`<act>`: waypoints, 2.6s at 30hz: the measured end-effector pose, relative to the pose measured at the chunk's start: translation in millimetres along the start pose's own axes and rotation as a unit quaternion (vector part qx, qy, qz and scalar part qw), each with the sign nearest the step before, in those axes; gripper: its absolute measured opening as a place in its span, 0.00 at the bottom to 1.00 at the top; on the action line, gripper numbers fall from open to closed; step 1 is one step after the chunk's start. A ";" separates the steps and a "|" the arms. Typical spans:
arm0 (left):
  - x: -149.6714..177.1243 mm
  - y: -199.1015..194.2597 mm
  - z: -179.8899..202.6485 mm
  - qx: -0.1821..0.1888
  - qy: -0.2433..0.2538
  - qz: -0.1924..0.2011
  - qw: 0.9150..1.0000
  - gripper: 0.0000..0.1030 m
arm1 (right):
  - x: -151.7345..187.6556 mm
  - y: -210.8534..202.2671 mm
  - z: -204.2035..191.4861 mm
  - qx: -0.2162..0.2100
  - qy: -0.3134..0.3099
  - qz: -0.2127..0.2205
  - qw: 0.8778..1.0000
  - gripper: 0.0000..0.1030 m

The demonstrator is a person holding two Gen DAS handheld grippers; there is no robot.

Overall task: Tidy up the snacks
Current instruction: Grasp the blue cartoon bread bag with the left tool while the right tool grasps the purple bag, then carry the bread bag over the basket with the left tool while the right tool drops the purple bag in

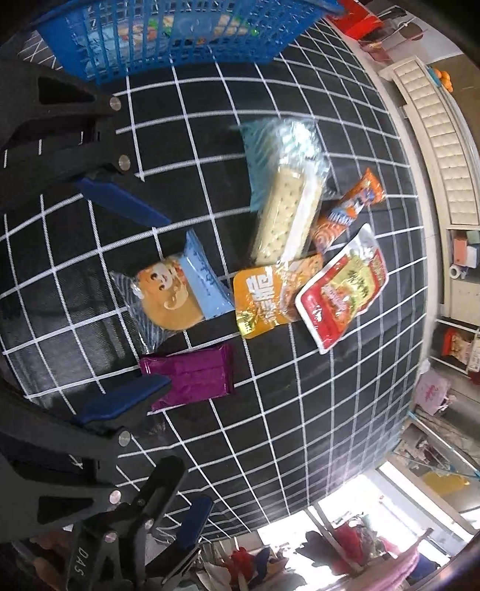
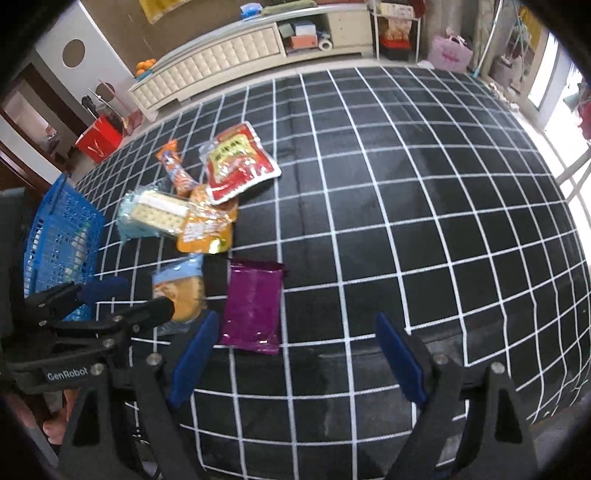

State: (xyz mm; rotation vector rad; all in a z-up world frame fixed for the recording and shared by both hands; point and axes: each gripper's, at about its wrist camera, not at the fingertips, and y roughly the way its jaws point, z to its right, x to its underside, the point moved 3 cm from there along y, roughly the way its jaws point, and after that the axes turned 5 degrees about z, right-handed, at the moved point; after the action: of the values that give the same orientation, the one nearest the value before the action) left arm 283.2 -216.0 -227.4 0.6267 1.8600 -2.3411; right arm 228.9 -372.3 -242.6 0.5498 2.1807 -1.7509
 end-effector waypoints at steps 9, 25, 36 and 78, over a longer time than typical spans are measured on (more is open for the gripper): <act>-5.3 43.9 -0.3 -0.024 -0.009 -0.026 0.999 0.78 | 1.3 14.3 20.4 0.008 0.007 -0.010 1.000 0.87; 11.9 55.2 -25.1 -0.027 -0.010 -0.020 0.999 0.51 | 2.1 22.2 -3.0 0.008 0.005 -0.022 1.000 0.87; 37.7 24.0 -79.3 -0.056 -0.017 0.015 0.998 0.51 | 2.2 44.4 -48.0 0.004 -0.023 -0.037 0.999 0.87; 68.5 -62.0 -82.9 -0.055 0.026 0.089 0.994 0.50 | 17.9 -38.6 -138.1 0.014 -0.147 0.063 0.987 0.51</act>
State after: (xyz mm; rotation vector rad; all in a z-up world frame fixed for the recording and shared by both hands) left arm 222.8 -108.9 -210.4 0.8113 1.8536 -2.1157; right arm 196.8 -242.9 -187.1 0.3976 1.8806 -1.6789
